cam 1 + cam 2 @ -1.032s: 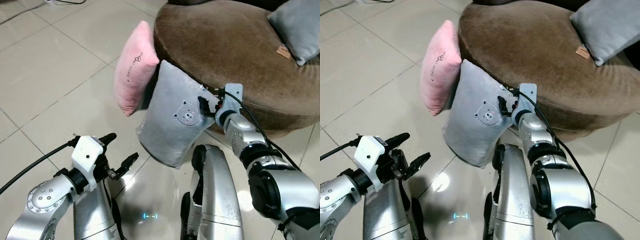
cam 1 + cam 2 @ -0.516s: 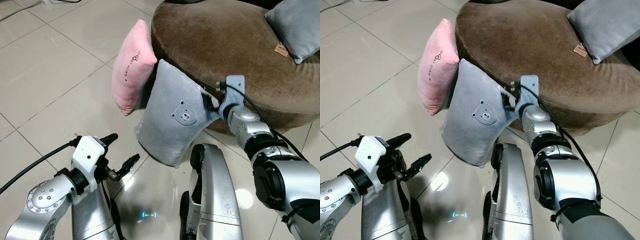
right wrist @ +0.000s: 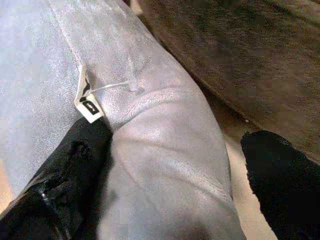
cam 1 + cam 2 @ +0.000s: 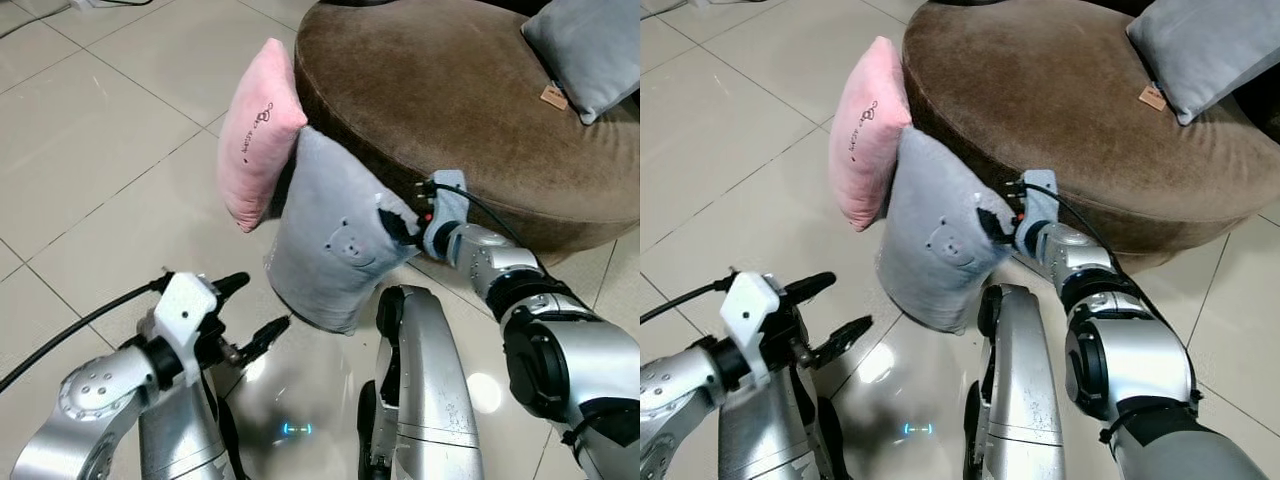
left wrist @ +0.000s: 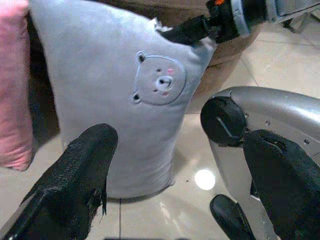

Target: Move the pillow to the sofa from floor

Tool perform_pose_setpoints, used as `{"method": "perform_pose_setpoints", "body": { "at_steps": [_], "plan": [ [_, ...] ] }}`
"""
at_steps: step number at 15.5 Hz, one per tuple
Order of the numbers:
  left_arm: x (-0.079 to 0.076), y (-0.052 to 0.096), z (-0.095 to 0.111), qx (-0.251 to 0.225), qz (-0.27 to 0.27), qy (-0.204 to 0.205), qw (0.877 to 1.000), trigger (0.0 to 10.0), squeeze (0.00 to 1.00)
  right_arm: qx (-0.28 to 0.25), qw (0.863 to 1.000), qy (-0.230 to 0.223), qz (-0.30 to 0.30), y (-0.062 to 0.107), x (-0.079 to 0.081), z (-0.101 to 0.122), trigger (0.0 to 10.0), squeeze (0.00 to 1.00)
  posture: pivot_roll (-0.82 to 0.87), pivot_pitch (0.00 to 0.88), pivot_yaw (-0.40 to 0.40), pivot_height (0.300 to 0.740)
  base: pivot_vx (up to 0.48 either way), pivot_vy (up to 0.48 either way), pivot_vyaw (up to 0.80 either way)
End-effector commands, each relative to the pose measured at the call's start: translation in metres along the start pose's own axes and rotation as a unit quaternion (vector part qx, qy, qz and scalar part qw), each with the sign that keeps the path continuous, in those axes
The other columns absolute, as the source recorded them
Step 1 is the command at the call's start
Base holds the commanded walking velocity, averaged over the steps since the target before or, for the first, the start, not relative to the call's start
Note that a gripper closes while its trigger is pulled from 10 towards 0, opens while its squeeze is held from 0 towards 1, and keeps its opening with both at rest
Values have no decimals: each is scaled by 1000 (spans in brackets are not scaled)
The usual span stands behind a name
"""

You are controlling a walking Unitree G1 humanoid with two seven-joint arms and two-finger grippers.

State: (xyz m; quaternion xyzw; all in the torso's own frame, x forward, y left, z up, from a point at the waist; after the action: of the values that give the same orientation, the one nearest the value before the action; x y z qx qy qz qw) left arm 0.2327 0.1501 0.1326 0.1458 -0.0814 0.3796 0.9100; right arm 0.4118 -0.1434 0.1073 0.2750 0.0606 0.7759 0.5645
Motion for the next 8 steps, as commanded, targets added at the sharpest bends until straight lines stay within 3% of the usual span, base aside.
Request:
{"method": "perform_pose_setpoints", "body": {
  "at_steps": [1, 6, 8],
  "plan": [
    [-3, -1, -5, 7, -10, 9, 1000, 10000, 490, 1, 1000, -23, 11, 0, 1, 0, 10000, 0, 6, 261, -82, 408, 0, 0, 0],
    [-3, 1, -6, 7, -15, 10, 1000, 10000, 490, -5, 998, -41, 47, 2, 6, 6, 10000, 0, 8, 252, -77, 408, 0, 0, 0],
    [-3, 0, -6, 7, -19, 10, 1000, 10000, 490, 11, 994, -44, 99, 2, 17, 5, 10000, 0, 5, 249, -72, 408, 0, 0, 0]
  ]
}}
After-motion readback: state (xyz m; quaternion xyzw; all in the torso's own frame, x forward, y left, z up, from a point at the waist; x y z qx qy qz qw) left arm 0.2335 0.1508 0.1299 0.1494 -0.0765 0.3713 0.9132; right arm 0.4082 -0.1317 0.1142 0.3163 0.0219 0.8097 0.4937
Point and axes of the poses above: a point about 5 cm out from each wrist's last joint towards the gripper, its own y axis pointing back from the gripper into the wrist, its own z axis along the axis of the wrist's last joint, x = y × z, the point moved 3 cm from there along -y, pointing out of the wrist towards the gripper, and after that the axes turned 10 degrees about -y, right-handed, at the moved point
